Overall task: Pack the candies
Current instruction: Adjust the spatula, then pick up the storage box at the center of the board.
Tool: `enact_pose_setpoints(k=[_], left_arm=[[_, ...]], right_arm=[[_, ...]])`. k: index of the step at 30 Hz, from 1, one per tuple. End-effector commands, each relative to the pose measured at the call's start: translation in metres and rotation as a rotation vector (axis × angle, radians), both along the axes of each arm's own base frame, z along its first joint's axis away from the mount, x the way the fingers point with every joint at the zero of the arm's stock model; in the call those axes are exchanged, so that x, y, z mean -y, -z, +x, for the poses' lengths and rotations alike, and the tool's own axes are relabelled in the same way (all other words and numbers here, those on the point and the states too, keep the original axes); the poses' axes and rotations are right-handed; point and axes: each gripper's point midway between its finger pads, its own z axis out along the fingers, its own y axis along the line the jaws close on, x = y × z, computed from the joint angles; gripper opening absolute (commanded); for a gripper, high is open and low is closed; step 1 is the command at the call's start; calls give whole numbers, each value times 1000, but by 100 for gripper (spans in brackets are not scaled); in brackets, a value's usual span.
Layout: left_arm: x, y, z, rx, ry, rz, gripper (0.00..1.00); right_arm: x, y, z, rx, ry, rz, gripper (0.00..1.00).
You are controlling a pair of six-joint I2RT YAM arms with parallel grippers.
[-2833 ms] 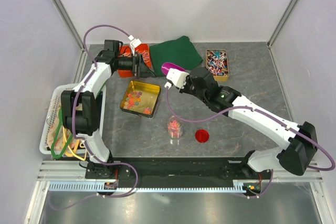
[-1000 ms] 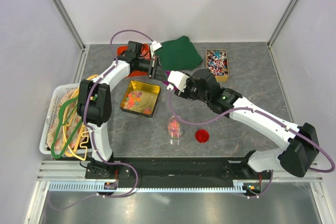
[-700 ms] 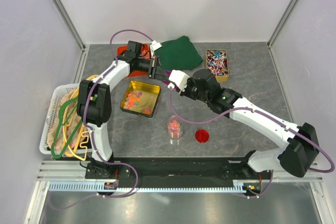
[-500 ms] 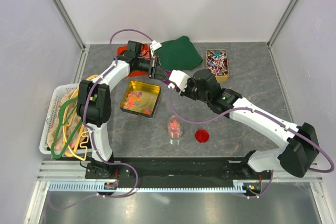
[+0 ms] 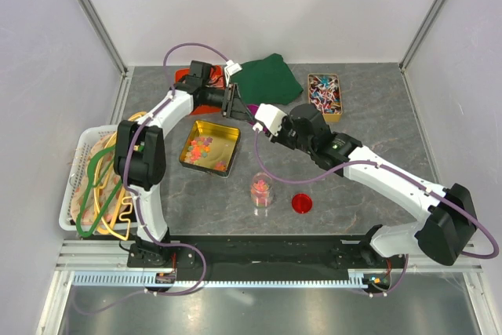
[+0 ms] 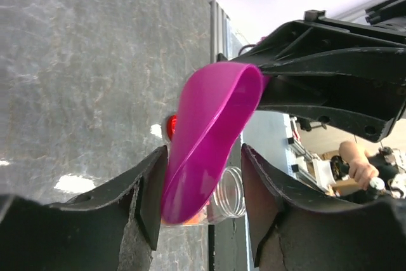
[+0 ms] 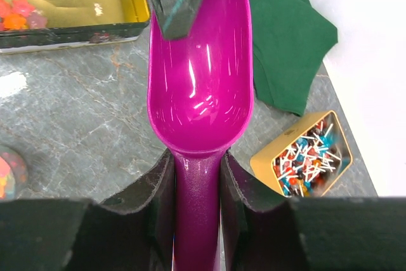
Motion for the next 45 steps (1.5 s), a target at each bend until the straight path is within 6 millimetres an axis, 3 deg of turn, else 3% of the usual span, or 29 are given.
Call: enact_pose_setpoints(k=[1, 4, 11, 26, 27, 29, 31, 38, 45], left_arm=[[-26, -11, 36, 99, -138, 52, 57], [-45, -6, 51, 110, -217, 101, 57], [-84, 11, 67, 156, -371, 249, 59], [-166, 97, 71, 208, -613, 703, 62], [-170, 94, 73, 236, -635, 720, 66], [-181, 99, 72, 266, -662, 771, 67], [-185, 91, 73, 312, -687, 775, 67], [-185, 76, 70, 371, -708, 743, 67], [-218, 92, 87, 417, -823, 903, 67]], right_arm=[[0, -29, 7, 64, 22, 66, 0], [-7, -28, 2, 51, -30, 66, 0], [-9, -35, 4, 53, -27, 72, 0], [-10, -38, 9, 48, -22, 43, 0], [-10, -36, 10, 46, -23, 39, 0], [-11, -33, 10, 40, -25, 36, 0], [-13, -32, 11, 33, -28, 37, 0], [-14, -27, 13, 25, -28, 25, 0], [-12, -25, 10, 25, -32, 23, 0]])
